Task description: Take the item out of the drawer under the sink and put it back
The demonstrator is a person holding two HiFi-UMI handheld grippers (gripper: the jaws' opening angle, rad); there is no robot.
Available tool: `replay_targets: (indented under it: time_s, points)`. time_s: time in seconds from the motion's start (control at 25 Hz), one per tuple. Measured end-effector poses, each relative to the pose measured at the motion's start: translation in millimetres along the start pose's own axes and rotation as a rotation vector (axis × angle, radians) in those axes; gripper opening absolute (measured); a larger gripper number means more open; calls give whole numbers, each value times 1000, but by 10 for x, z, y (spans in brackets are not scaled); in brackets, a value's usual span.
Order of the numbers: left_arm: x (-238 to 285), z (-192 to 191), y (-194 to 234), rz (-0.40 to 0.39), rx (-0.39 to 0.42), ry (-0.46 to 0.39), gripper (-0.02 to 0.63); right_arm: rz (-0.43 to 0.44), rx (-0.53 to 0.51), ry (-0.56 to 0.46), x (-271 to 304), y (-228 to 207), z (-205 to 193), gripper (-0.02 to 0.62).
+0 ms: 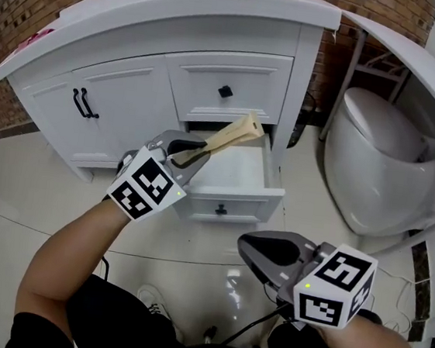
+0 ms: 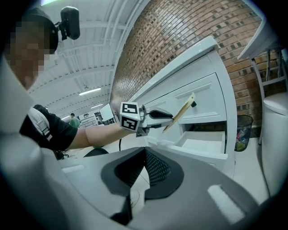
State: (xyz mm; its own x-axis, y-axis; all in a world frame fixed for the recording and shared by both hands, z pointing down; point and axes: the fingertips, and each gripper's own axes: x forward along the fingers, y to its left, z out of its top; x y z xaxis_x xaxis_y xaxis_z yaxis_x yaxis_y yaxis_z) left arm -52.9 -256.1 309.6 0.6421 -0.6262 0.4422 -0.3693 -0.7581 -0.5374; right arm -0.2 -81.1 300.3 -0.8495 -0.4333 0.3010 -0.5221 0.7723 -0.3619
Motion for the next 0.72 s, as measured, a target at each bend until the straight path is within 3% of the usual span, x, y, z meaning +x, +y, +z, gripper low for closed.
replay_targets:
  time_s: [0.2, 0.72]
  points:
    - [444, -263, 21, -13, 46, 71, 58, 10, 7, 5, 25, -11, -9, 3]
    - [1432, -932, -6, -141, 220, 340, 60, 47, 32, -21, 39, 36, 98, 3]
